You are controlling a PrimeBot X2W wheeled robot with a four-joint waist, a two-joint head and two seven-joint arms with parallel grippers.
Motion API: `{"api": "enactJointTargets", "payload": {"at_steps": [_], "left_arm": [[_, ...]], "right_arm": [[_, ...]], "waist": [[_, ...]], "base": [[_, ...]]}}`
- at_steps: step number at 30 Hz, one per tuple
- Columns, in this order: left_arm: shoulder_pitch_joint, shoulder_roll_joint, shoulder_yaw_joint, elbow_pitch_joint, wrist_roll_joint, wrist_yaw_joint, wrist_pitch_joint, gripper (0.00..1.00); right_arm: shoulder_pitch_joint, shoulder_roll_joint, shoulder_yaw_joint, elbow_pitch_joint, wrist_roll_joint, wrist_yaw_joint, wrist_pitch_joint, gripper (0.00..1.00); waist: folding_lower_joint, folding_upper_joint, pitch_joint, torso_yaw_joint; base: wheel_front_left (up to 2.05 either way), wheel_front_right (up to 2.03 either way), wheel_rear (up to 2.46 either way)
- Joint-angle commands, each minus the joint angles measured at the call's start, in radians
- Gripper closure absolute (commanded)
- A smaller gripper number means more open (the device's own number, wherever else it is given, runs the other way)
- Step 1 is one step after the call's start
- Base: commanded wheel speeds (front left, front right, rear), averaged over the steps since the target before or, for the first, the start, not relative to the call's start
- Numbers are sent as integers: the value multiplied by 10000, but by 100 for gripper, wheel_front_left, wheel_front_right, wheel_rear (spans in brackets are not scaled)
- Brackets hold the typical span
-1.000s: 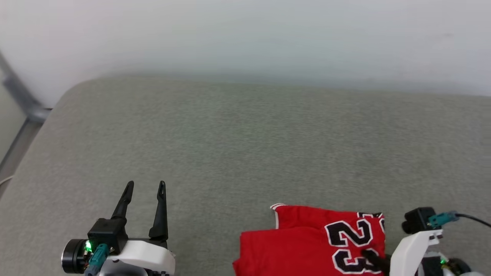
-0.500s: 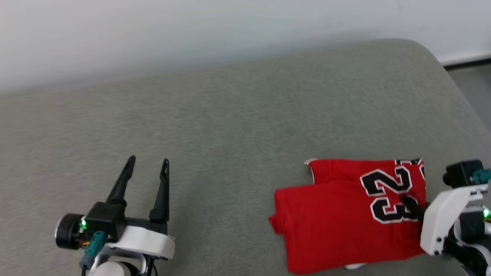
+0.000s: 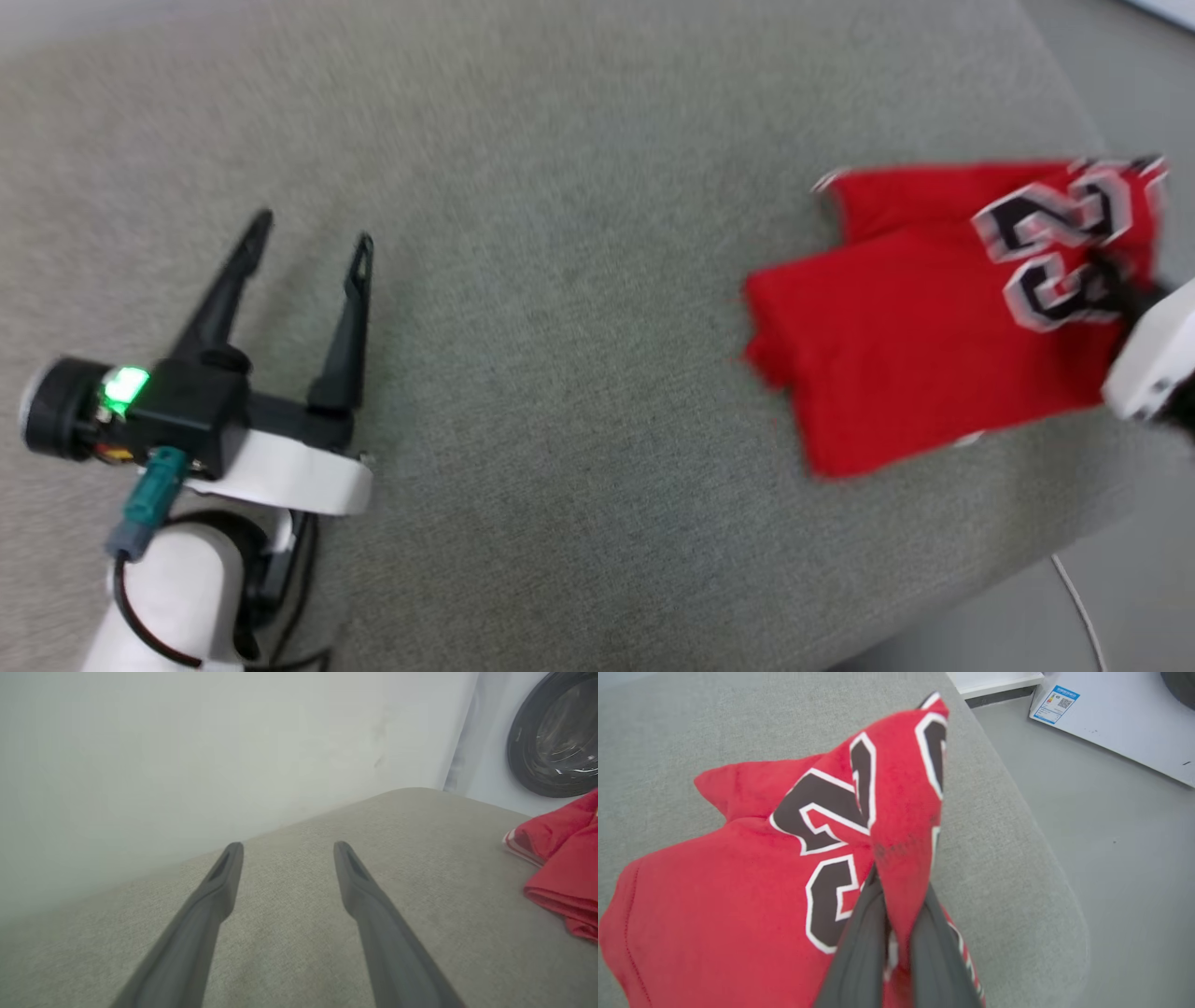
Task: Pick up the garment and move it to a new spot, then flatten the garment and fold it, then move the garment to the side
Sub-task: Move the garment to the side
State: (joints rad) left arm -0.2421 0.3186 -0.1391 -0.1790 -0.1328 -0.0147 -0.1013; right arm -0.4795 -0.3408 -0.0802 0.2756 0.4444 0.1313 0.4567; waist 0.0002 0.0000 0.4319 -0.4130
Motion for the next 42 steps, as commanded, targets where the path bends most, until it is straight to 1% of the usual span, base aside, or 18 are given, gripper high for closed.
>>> {"api": "enactJointTargets", "payload": {"at_steps": [1, 4, 5, 9, 12, 17, 18, 19, 20, 21, 27, 32, 37, 42], "left_arm": [[-181, 114, 35, -89, 63, -35, 30, 0], [-620, 280, -46, -542, 193, -121, 349, 0], [-852, 350, -92, -808, 253, -153, 502, 0], [-1255, 343, -226, -1203, 324, -164, 704, 0], [-1443, 327, -326, -1402, 355, -171, 795, 0], [-1600, 338, -358, -1568, 391, -122, 874, 0], [-1621, 339, -370, -1580, 391, -124, 865, 0], [-1660, 336, -387, -1595, 390, -129, 855, 0], [-1691, 330, -378, -1594, 383, -105, 846, 0], [-1700, 323, -386, -1573, 365, -89, 820, 0], [-1601, 120, -489, -1167, 210, -10, 533, 0], [-1247, -150, -545, -583, -40, 149, 118, 0], [-709, -489, -490, 205, -316, 358, -448, 0], [-31, -874, -498, 1044, -611, 614, -909, 0]], "right_arm": [[-344, -109, -130, 100, -96, -13, -119, 100], [-933, -457, -867, 692, -277, -15, -457, 100], [-1263, -712, -1346, 1180, -473, -15, -651, 100], [-1965, -1261, -2198, 2147, -871, -15, -1112, 100], [-2382, -1472, -2636, 2883, -1202, -15, -1465, 100], [-3000, -1351, -2885, 3830, -1746, -15, -2252, 100], [-3076, -1361, -2906, 4026, -1937, -15, -2486, 89], [-3194, -1328, -2947, 4219, -2059, -15, -2703, 64], [-3302, -1309, -3008, 4415, -2198, -15, -2913, 26], [-3374, -1334, -3023, 4527, -2359, -15, -3213, 0], [-3611, -1577, -3082, 5111, -3221, -15, -5312, 0], [-3530, -1819, -2760, 5353, -3442, -15, -6538, 0], [-3009, -1846, -2143, 4857, -3315, -15, -7078, 0], [-1983, -1586, -1576, 3917, -3018, -15, -7197, 0]], "waist": [[-2, 0, 910, -262], [-2, 0, 1459, -120], [-2, 0, 1702, -1], [-2, 0, 2064, 286], [-2, 0, 2293, 453], [-2, 0, 2684, 622], [-2, 0, 2740, 658], [-2, 0, 2783, 693], [-2, 0, 2819, 722], [-2, 0, 2833, 750], [-2, 0, 2498, 1013], [-2, 0, 1779, 1290], [-2, 0, 686, 1609], [-2, 0, -485, 2024]], "base": [[0, 0, 0], [0, 0, 0], [0, 0, 0], [0, 0, 0], [0, 0, 0], [0, 0, 0], [0, 0, 0], [0, 0, 0], [0, 0, 0], [0, 0, 0], [0, 0, 0], [0, 0, 0], [0, 0, 0], [0, 0, 0]]}}
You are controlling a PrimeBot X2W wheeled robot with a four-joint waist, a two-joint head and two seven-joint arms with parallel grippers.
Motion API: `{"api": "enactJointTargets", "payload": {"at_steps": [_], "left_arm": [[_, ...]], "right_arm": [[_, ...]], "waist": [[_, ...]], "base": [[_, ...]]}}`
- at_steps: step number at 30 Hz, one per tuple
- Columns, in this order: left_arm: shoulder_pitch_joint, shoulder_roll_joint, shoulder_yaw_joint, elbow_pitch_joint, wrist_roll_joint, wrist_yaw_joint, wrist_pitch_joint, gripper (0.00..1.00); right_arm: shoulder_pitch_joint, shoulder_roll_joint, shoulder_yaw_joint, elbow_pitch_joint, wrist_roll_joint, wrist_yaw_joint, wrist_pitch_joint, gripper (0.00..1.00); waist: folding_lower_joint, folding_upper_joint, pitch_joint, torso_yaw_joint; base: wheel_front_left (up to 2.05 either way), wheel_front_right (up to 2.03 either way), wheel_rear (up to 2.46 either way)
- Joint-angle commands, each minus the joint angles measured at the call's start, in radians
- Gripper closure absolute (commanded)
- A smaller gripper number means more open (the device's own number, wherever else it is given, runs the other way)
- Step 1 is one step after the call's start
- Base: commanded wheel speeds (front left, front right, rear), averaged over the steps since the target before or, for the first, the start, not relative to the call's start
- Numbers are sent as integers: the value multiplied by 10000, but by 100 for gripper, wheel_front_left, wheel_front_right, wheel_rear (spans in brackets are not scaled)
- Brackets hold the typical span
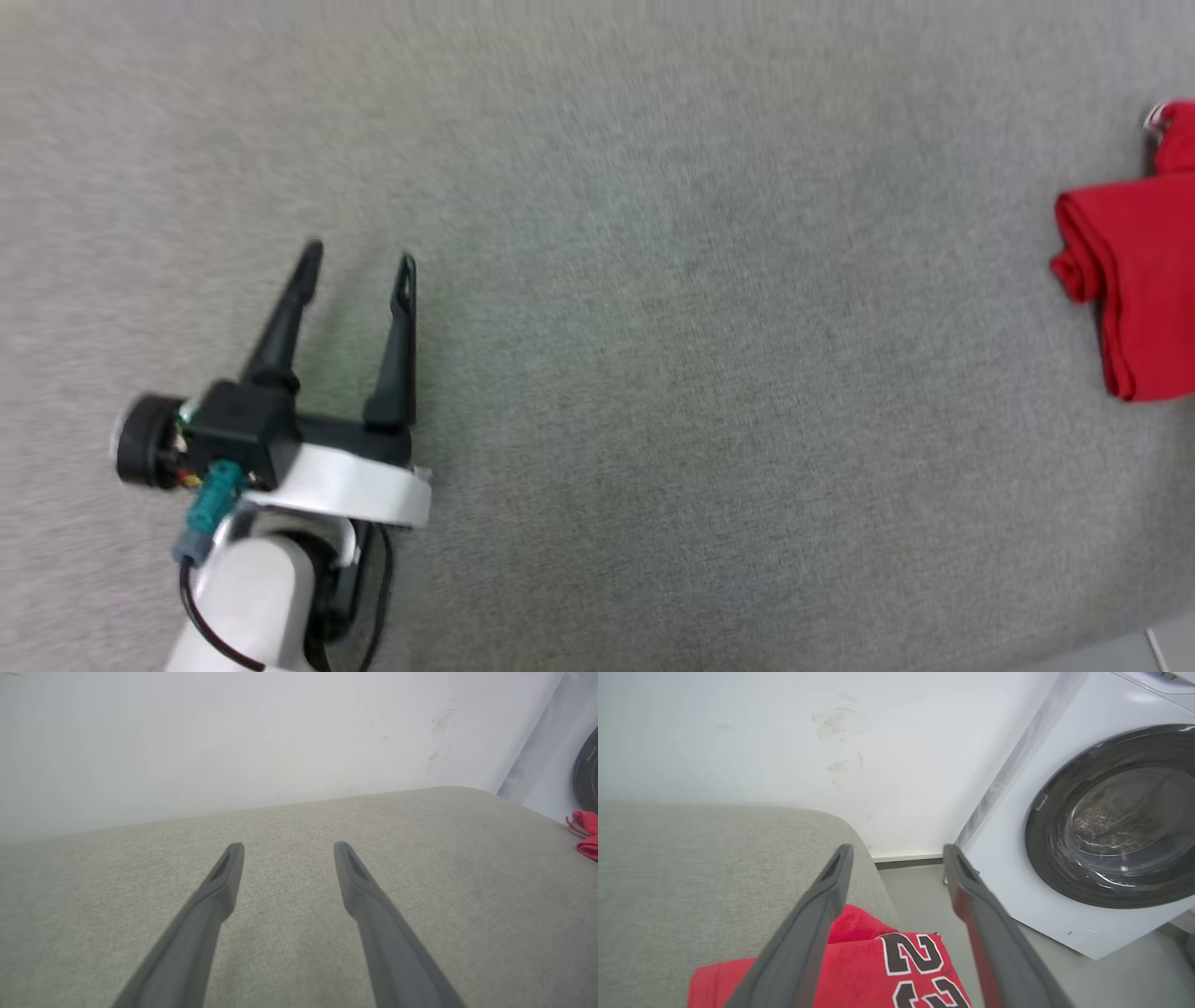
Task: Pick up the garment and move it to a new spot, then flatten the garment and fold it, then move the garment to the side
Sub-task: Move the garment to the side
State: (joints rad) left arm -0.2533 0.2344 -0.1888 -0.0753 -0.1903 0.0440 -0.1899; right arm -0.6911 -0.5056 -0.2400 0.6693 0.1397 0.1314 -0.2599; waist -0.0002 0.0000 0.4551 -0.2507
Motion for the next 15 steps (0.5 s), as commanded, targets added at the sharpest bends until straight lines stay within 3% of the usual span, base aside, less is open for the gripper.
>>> {"api": "enactJointTargets", "payload": {"at_steps": [1, 15], "left_arm": [[223, -94, -4, 172, -82, 61, -85, 0], [1674, -658, 112, 1769, -575, 361, -643, 0]], "right_arm": [[391, 115, 107, -231, 84, -17, -34, 0], [4251, 2231, 712, -3430, 124, -17, 175, 0]], "waist": [[2, 0, -915, 491], [2, 0, -3240, 1824]], "base": [[0, 0, 0], [0, 0, 0]]}}
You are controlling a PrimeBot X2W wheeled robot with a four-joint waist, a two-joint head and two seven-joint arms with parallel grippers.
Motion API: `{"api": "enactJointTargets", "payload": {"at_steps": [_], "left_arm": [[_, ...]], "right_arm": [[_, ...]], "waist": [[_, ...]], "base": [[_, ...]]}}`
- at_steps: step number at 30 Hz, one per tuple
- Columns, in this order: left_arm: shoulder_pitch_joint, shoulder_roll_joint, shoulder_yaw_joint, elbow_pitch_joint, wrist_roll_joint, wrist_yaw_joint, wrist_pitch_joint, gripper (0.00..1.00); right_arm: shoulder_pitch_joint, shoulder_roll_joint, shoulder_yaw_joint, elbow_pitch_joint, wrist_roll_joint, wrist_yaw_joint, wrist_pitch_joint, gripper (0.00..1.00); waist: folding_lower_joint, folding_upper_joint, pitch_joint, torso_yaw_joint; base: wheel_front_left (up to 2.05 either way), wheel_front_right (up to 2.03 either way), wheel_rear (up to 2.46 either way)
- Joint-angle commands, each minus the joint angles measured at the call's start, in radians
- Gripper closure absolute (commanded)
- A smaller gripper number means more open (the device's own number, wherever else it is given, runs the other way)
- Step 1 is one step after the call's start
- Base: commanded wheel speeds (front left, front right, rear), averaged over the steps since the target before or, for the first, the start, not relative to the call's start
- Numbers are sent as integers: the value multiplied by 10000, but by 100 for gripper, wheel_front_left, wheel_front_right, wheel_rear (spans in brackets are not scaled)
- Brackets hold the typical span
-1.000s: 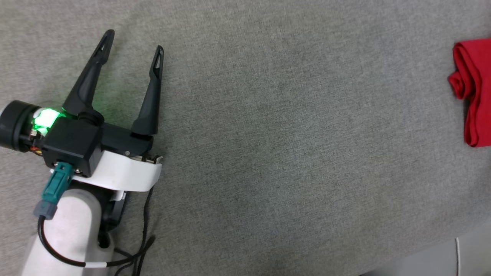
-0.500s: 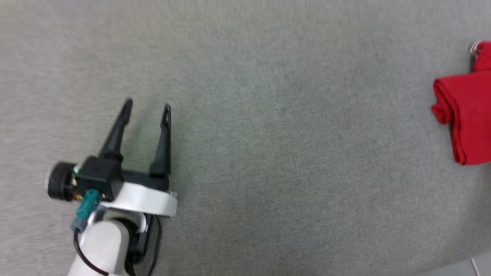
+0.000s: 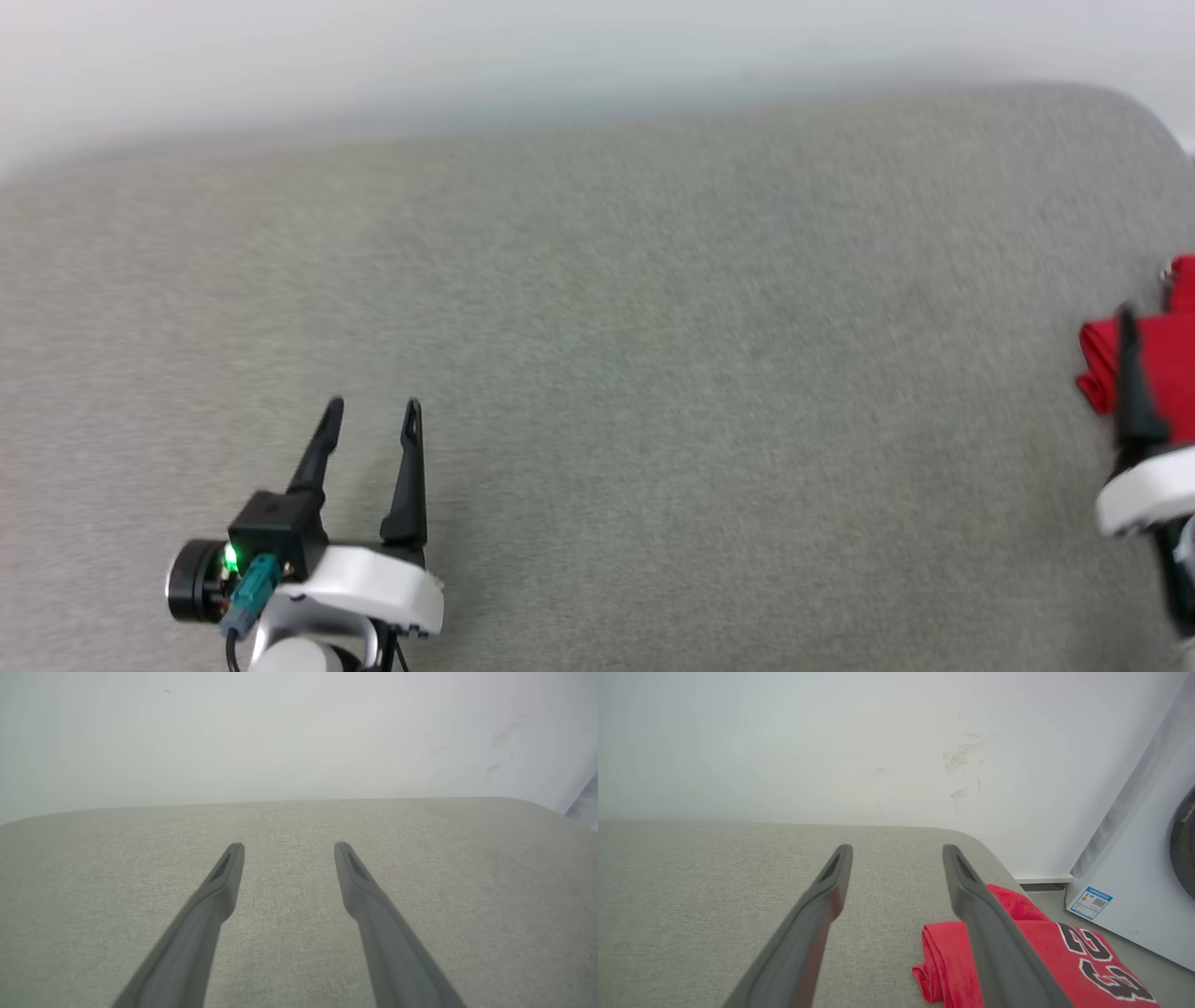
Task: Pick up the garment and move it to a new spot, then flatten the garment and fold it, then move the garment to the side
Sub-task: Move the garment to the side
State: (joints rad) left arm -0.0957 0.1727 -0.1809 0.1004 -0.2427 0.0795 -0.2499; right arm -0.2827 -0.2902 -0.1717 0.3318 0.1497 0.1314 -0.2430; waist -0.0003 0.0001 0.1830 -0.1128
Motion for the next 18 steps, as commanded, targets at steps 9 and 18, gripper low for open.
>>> {"api": "enactJointTargets", "payload": {"at_steps": [9, 18], "left_arm": [[828, -97, 137, 499, -54, 90, -143, 0], [1420, 93, 312, 582, -32, 127, -163, 0]], "right_arm": [[2100, 1635, 627, -2225, -141, -17, 759, 0], [3881, 2196, 646, -3957, -131, -17, 1575, 0]], "waist": [[3, -1, -1598, 1146], [3, -1, -2249, 1334]], "base": [[0, 0, 0], [0, 0, 0]]}}
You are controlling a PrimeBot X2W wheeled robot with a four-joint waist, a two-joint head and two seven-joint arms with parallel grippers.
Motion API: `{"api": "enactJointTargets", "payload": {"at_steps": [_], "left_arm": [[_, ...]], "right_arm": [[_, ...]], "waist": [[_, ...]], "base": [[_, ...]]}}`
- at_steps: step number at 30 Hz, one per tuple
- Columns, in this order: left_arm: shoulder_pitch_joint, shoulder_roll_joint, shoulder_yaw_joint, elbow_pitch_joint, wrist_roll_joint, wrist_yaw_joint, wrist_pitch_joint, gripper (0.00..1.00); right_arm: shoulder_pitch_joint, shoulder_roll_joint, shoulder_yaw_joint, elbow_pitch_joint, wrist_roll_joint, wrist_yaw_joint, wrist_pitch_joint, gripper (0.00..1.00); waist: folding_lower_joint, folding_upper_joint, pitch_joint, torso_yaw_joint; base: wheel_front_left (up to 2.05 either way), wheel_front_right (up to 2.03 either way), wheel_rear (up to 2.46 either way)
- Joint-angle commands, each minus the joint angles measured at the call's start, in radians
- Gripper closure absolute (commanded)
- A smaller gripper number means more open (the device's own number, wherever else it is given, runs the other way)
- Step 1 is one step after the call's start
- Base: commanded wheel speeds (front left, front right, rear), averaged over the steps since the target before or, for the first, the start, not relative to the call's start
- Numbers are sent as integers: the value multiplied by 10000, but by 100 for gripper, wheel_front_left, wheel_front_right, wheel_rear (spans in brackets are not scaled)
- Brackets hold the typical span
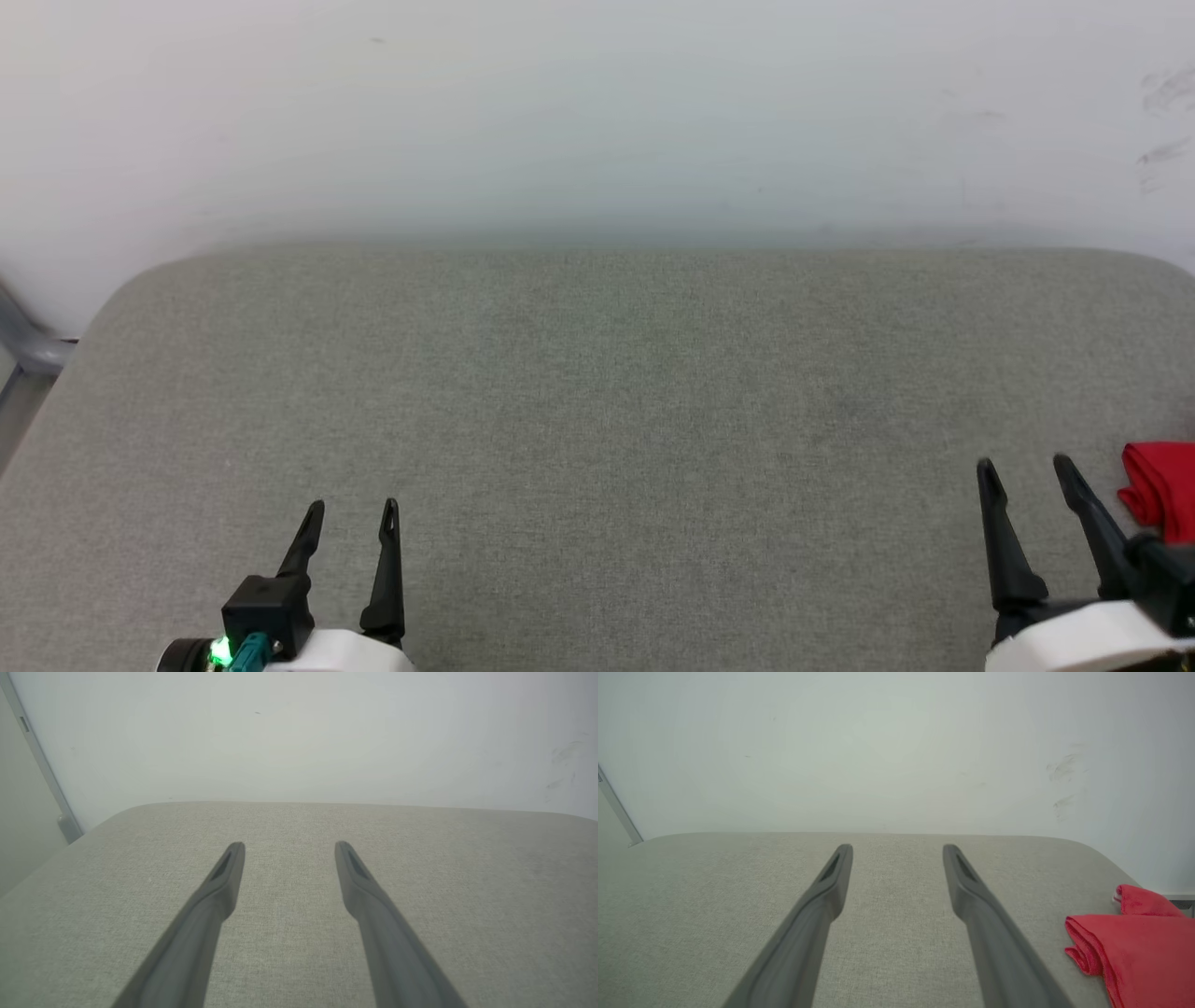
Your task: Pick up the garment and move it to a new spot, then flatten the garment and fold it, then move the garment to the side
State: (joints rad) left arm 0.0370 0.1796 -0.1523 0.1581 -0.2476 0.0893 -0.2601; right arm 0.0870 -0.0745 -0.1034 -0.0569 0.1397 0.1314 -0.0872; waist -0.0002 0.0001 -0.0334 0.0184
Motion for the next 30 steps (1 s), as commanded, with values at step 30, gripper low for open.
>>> {"api": "enactJointTargets", "payload": {"at_steps": [30], "left_arm": [[375, 85, 214, 288, -18, -171, -58, 0]], "right_arm": [[1324, 260, -18, -1611, -77, -15, 537, 0]], "waist": [[2, -1, -159, -141]], "base": [[0, 0, 0]]}}
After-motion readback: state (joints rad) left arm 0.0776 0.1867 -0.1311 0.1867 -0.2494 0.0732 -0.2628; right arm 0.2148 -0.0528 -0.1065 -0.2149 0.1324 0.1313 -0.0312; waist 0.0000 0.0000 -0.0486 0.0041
